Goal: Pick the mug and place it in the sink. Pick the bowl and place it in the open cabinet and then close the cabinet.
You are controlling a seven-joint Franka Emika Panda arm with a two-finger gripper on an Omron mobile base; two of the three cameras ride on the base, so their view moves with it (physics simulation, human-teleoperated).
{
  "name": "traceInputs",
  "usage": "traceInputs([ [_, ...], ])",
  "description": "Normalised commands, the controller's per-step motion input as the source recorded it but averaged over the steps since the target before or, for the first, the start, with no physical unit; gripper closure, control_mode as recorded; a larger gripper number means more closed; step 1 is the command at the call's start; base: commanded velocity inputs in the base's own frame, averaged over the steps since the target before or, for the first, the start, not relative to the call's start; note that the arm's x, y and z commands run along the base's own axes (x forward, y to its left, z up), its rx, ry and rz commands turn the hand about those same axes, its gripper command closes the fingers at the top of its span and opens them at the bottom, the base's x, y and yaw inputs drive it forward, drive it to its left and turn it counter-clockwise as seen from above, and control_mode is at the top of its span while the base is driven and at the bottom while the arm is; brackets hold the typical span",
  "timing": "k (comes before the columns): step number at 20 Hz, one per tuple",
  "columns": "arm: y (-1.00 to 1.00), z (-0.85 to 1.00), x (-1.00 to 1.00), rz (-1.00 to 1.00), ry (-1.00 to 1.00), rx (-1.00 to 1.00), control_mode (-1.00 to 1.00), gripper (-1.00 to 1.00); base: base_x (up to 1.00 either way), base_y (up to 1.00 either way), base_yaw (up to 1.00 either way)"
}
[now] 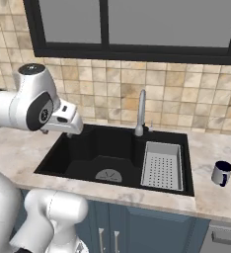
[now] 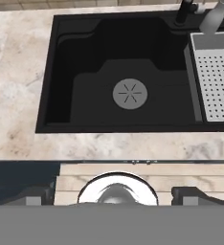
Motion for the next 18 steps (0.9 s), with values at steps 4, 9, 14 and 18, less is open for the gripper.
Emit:
traceInputs([
  [4, -0.01, 0.0, -0.11, 0.0, 0.0, 0.0, 1.0, -1.0, -0.31, -0.32, 0.0],
  [9, 0.0, 0.0, 0.0, 0.0, 0.0, 0.0, 1.0, -1.0, -0.39, -0.98, 0.0],
  [14, 0.0, 0.0, 0.0, 0.0, 0.0, 0.0, 1.0, -1.0, -0.31, -1.0, 0.0],
  [18, 0.0, 0.0, 0.0, 0.0, 0.0, 0.0, 1.0, -1.0, -0.07, -1.0, 0.0],
])
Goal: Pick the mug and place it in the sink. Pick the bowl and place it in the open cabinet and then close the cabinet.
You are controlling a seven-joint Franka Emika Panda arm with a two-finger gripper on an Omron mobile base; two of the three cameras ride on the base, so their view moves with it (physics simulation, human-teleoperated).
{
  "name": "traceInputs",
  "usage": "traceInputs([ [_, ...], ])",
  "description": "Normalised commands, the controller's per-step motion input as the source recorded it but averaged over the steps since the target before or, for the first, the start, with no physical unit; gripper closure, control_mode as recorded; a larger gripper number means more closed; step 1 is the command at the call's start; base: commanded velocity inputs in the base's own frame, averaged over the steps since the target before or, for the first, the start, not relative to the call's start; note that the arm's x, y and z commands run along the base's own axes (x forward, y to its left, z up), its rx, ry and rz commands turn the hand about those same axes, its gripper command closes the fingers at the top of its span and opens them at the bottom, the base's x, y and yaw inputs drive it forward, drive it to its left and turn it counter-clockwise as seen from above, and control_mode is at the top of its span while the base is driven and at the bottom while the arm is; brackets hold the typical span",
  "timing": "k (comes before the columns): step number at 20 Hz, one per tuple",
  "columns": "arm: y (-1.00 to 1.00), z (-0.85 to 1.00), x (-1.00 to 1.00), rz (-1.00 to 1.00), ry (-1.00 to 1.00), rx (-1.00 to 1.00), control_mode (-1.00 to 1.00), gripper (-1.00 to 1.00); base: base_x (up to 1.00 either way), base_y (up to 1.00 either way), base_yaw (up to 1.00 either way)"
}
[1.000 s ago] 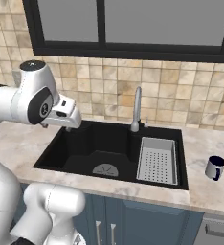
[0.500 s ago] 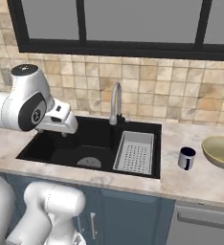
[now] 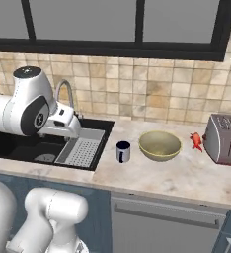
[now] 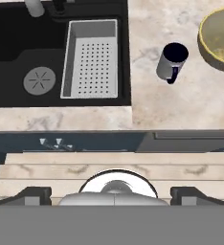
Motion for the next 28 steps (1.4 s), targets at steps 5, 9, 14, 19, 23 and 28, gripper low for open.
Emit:
traceInputs([
  [5, 0.0, 0.0, 0.0, 0.0, 0.0, 0.0, 1.0, -1.0, 0.06, -0.62, -0.02],
  [9, 0.0, 0.0, 0.0, 0.0, 0.0, 0.0, 1.0, -1.0, 0.08, -0.68, -0.04],
  [14, 0.0, 0.0, 0.0, 0.0, 0.0, 0.0, 1.0, -1.0, 0.72, 0.13, -0.12],
  [19, 0.0, 0.0, 0.0, 0.0, 0.0, 0.0, 1.0, -1.0, 1.0, 0.27, -0.16],
  [23, 0.0, 0.0, 0.0, 0.0, 0.0, 0.0, 1.0, -1.0, 0.95, 0.26, -0.13],
  [28, 0.0, 0.0, 0.0, 0.0, 0.0, 0.0, 1.0, -1.0, 0.72, 0.52, -0.25],
])
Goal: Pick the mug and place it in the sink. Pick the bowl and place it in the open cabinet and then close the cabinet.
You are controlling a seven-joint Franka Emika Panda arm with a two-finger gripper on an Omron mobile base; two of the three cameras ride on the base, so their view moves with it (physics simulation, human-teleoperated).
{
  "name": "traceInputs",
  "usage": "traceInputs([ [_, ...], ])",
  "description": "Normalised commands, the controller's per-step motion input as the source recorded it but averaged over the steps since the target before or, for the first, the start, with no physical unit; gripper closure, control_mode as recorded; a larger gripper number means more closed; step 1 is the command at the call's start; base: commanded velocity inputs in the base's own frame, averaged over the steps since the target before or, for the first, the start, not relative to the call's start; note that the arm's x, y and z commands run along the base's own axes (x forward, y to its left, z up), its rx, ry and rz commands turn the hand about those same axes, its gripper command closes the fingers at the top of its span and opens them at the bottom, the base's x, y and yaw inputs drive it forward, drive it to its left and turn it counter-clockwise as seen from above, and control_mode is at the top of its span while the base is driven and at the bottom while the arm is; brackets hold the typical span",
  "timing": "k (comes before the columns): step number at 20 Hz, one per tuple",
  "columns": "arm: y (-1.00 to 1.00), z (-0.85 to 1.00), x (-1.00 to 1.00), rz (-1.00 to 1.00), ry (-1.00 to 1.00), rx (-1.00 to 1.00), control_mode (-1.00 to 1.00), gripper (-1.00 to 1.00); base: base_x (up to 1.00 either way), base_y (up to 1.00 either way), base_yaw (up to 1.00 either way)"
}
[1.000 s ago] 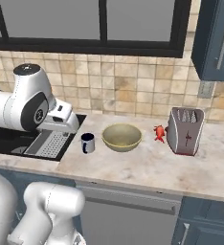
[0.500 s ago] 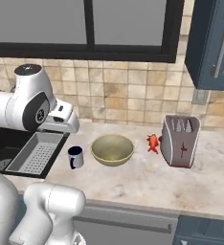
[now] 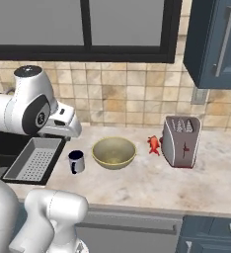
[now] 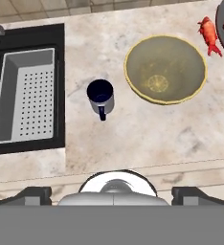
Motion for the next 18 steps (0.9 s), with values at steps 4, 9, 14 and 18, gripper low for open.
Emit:
traceInputs([
  [4, 0.0, 0.0, 0.0, 0.0, 0.0, 0.0, 1.0, -1.0, 0.62, 0.35, -0.02],
  [9, 0.0, 0.0, 0.0, 0.0, 0.0, 0.0, 1.0, -1.0, 0.62, 0.03, 0.29],
  [14, 0.0, 0.0, 0.0, 0.0, 0.0, 0.0, 1.0, -1.0, 0.53, 0.0, 0.28],
  [18, 0.0, 0.0, 0.0, 0.0, 0.0, 0.0, 1.0, -1.0, 0.4, 0.0, 0.22],
])
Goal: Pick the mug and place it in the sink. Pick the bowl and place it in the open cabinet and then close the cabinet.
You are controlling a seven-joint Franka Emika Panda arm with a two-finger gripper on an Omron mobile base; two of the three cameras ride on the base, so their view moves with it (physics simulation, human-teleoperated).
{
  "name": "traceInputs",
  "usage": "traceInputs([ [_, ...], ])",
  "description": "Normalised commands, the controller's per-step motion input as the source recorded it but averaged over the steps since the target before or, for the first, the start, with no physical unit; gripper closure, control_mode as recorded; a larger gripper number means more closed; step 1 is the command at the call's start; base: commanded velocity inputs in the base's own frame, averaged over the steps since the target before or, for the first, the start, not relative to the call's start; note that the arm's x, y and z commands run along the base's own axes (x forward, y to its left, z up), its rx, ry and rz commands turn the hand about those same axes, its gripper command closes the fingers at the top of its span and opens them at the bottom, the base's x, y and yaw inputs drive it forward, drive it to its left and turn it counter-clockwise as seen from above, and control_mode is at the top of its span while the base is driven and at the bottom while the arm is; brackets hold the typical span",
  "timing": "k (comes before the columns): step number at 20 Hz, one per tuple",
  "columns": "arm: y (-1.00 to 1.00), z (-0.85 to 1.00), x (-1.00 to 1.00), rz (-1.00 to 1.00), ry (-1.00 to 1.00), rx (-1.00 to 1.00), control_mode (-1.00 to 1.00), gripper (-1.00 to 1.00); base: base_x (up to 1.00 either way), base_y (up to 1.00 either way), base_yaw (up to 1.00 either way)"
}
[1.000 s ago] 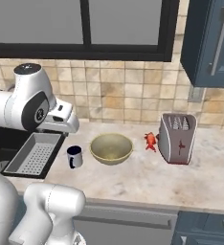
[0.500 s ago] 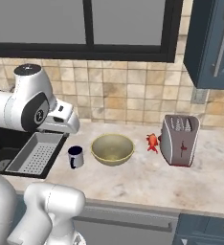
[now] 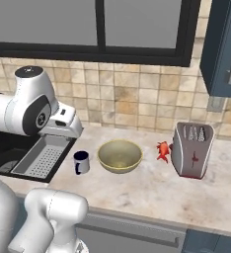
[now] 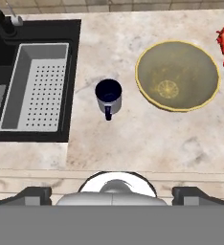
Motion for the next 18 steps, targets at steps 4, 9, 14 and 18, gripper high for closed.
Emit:
traceInputs([
  [4, 0.0, 0.0, 0.0, 0.0, 0.0, 0.0, 1.0, -1.0, 0.35, 0.0, 0.16],
  [9, 0.0, 0.0, 0.0, 0.0, 0.0, 0.0, 1.0, -1.0, 0.4, 0.0, 0.19],
  [14, 0.0, 0.0, 0.05, 0.04, 0.0, 0.0, -1.0, -1.0, 0.33, 0.0, 0.19],
  [18, 0.0, -0.09, 0.11, 0.12, 0.03, 0.0, -1.0, -1.0, 0.0, 0.0, 0.0],
])
